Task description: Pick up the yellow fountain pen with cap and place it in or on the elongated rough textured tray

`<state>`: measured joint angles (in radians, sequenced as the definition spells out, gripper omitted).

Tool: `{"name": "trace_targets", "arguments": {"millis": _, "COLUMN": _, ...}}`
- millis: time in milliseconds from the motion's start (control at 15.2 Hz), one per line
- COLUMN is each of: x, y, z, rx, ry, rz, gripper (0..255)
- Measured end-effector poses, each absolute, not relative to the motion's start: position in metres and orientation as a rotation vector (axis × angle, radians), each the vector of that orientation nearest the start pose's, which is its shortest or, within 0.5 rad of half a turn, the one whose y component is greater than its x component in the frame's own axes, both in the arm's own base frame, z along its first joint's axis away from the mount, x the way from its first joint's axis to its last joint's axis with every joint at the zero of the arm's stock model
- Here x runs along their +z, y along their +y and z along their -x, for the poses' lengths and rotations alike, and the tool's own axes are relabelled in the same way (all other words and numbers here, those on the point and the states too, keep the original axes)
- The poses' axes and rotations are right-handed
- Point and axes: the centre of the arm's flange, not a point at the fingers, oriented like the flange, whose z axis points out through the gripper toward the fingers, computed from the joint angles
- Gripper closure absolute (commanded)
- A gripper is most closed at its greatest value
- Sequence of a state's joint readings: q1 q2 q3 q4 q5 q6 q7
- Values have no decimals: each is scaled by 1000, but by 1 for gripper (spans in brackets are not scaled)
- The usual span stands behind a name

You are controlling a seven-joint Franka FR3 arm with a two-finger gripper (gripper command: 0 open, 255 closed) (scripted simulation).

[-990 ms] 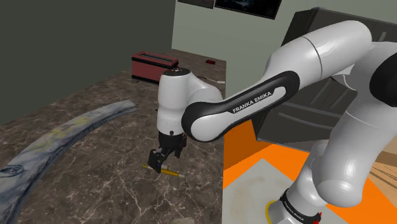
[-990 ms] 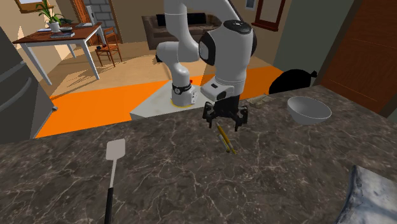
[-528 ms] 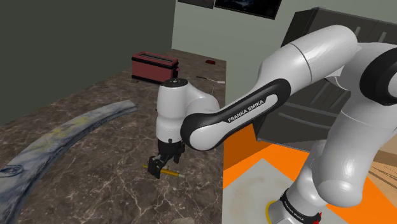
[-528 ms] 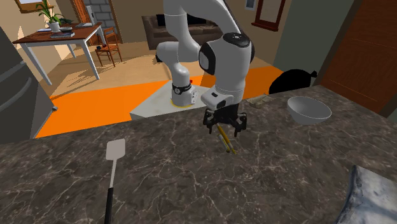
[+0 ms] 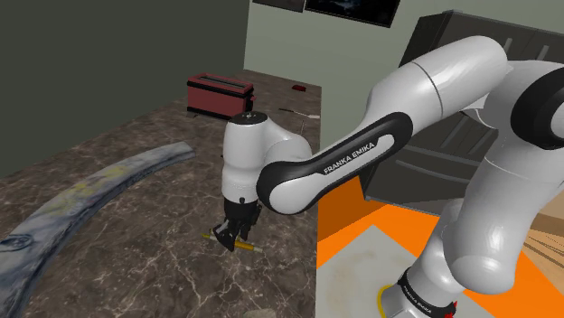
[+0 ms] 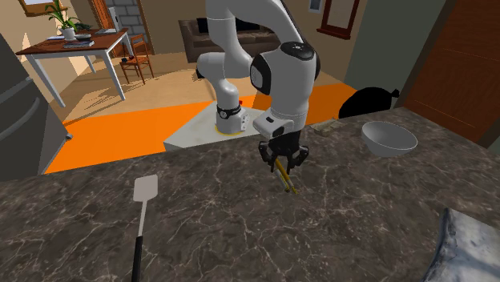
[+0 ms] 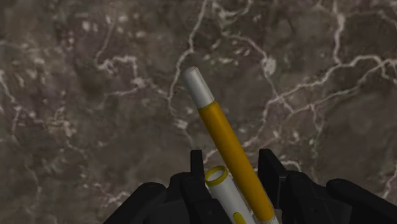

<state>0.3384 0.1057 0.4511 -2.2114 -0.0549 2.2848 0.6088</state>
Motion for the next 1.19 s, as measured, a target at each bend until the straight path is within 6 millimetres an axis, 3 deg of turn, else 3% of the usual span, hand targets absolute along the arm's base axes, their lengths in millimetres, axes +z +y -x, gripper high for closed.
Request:
{"name": "trace_targets", "arguments": {"millis": 528, "x": 337, "y": 380, "z": -380, "rx": 31, "ry": -339, "rz": 3133, "gripper": 255}}
{"name": "trace_targets", "arguments": {"millis": 1188, "x": 387, "y": 380, "z": -381, "rx": 30, "ry": -339, "rz": 3133, "gripper": 255}}
